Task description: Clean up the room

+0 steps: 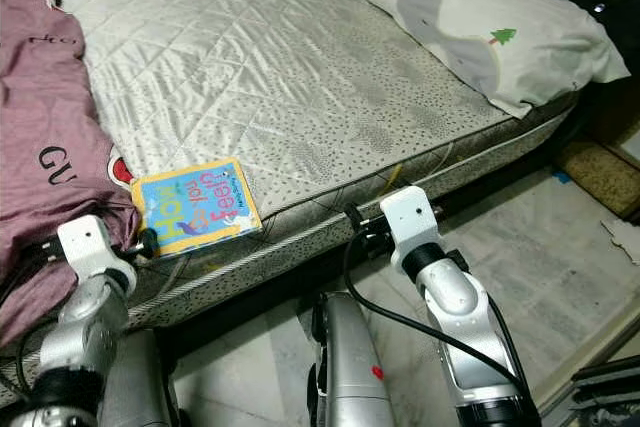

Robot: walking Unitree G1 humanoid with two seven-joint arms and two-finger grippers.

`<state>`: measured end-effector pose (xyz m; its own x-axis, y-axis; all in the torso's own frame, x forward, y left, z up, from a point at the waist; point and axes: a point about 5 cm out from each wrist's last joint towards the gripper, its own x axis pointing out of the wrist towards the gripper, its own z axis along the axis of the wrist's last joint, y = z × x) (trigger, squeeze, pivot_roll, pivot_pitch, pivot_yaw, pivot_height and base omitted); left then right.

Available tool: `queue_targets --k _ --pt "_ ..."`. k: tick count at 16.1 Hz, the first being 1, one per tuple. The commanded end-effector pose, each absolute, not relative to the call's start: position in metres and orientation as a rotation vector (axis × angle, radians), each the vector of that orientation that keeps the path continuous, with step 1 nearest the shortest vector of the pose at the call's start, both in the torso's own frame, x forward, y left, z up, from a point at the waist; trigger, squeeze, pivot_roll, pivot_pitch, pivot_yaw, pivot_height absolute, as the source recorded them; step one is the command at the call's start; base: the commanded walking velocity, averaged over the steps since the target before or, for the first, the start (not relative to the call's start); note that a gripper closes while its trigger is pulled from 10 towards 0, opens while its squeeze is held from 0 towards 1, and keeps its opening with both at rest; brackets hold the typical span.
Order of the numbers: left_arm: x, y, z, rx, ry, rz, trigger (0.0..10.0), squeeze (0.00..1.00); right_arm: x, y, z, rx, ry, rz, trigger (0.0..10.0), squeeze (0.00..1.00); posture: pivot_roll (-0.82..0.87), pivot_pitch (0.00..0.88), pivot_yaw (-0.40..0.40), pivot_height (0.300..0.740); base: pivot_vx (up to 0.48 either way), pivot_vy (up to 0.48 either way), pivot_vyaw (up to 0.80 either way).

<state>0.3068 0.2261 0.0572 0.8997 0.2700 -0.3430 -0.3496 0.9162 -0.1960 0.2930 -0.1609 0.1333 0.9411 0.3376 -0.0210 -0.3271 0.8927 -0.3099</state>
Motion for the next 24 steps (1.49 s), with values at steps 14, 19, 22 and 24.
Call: queue_targets --k 14,19,22,24 --pt "0.346 0.193 0.076 -0.491 0.154 0.052 0.0 0.0 0.3 -0.166 0.14 -0.351 -0.061 0.315 10.0 0.0 -0.15 0.134 -0.107 0.515 0.0 0.0 0.0" --pt "0.349 0.196 0.079 -0.485 0.134 0.076 0.0 0.0 0.301 -0.168 0.141 -0.354 -0.067 0.305 10.0 0.0 -0.15 0.133 -0.101 0.515 0.0 0.0 0.0" --pt "0.346 0.202 0.074 -0.463 0.148 0.16 10.0 0.0 0.3 -0.168 0.14 -0.353 -0.068 0.304 10.0 0.0 -0.15 0.134 -0.098 0.515 0.0 0.0 0.0" --pt "0.338 0.216 0.069 -0.437 0.136 0.274 10.0 0.0 0.299 -0.169 0.139 -0.353 -0.064 0.301 10.0 0.0 -0.15 0.135 -0.097 0.515 0.0 0.0 0.0"
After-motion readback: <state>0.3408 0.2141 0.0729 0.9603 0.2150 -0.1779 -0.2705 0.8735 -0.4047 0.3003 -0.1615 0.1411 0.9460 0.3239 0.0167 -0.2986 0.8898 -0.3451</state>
